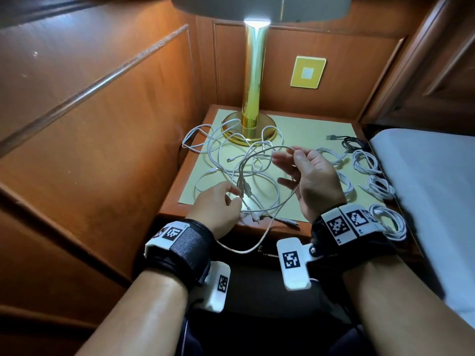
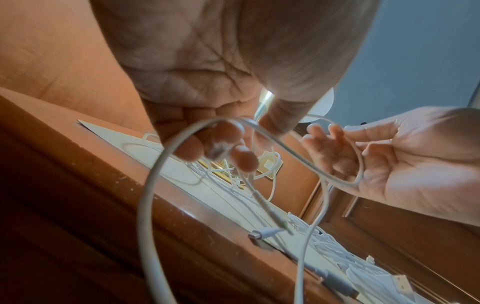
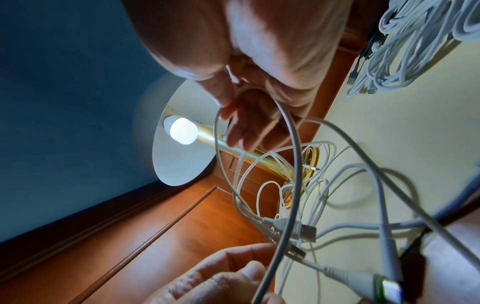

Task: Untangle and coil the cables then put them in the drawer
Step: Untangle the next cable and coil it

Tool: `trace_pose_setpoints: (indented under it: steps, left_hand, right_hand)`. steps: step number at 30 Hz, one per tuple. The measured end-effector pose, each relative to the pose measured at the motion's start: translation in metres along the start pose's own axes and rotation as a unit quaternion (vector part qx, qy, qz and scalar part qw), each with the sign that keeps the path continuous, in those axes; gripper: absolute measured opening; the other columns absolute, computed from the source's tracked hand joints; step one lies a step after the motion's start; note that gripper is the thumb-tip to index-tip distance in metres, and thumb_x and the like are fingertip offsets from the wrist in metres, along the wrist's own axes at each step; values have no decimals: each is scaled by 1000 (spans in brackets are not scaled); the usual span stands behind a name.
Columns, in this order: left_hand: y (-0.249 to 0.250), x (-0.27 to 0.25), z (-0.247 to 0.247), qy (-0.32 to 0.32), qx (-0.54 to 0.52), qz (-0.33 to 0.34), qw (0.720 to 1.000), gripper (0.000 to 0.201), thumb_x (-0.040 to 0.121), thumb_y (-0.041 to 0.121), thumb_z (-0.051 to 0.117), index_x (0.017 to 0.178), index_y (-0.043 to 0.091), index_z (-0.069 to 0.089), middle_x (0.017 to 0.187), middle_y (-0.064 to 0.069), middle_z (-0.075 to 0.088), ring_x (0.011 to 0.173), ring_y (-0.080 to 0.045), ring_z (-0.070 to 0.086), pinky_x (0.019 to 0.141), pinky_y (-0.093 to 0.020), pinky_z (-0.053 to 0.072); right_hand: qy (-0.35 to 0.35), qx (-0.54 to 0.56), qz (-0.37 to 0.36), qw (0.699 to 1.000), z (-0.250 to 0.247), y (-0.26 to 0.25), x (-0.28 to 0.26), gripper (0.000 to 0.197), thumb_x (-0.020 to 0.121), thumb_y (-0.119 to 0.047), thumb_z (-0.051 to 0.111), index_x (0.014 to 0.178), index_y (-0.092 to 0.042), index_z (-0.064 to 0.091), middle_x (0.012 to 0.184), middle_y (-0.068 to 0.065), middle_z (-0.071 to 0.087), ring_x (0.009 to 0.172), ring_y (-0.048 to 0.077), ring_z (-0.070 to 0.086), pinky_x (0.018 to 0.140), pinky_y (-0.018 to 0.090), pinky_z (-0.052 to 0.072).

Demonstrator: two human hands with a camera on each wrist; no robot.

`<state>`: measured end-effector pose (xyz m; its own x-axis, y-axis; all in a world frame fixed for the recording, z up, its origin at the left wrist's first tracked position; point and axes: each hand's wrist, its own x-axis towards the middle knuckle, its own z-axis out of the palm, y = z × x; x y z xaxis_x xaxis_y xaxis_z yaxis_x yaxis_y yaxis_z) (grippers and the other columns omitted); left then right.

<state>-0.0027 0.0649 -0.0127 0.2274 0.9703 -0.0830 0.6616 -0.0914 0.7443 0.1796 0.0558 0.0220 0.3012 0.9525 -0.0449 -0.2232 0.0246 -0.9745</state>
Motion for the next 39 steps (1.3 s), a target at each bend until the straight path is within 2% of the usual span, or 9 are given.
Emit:
trace_pose_setpoints:
  steps: [3,8,15,22,27,31,34,36,39]
  left_hand:
    - [-2,2,3,0,-11,-6,1000,23,95,28,54,116,27,60,83,1,70,77,-14,65,67,-28,48]
    - [0,4,7,4,-119,-18,993,35,85,39,58,118,30,51,105,6,65,87,-22,73,85,-45,58]
    - [-1,12,7,54,-167,-38,984,12,98,30,60,103,20,55,87,-6,71,61,-16,65,60,-32,54]
    - [-5,20,9,88,-303,-96,944,21,101,9,49,84,5,59,86,-12,73,52,-14,64,51,-27,51]
    - [-11,25,2,141,-343,-181,911,32,101,12,49,128,-4,53,110,-21,70,51,-7,67,47,-21,52]
    - [-3,19,-1,151,-305,-115,933,52,99,15,57,147,8,39,145,-9,47,79,-16,74,58,-25,58]
    - [9,11,-2,115,-248,1,962,42,94,29,60,135,24,52,137,2,56,97,-12,68,73,-35,60]
    - [17,6,-2,70,-261,65,961,44,85,38,58,128,26,57,124,5,65,104,-5,64,80,-29,55]
    - [23,2,1,31,-300,124,945,29,90,35,52,99,12,67,70,8,63,67,-8,60,59,-23,45]
  right_hand:
    - [-20,52,0,998,0,-1,-1,21,108,-17,34,105,-17,55,117,5,72,117,20,65,96,43,48]
    - [-49,81,8,995,2,0,1,19,108,-15,31,111,-12,50,115,10,73,112,22,68,94,40,50]
    - [-109,78,40,990,9,-2,-6,20,108,-13,31,112,-8,50,108,16,73,97,27,71,86,40,51]
    - [-1,215,45,976,-5,-2,7,26,109,-19,23,116,-13,47,109,11,74,96,20,73,80,36,56]
    - [23,268,52,962,-15,-11,10,24,108,-22,26,94,-23,46,105,6,76,96,20,74,78,34,55]
    - [12,238,49,970,-12,-10,6,23,108,-22,29,98,-19,49,101,8,76,94,22,74,79,37,55]
    - [-16,220,48,974,-8,-11,3,23,108,-22,32,97,-19,52,93,5,76,86,19,74,73,34,55]
    - [-34,175,38,983,-6,-12,0,23,107,-22,35,96,-20,54,88,3,75,76,15,71,63,28,52]
    - [-50,130,16,990,-4,-10,-4,16,106,-19,40,100,-16,55,78,3,66,62,13,58,53,26,42]
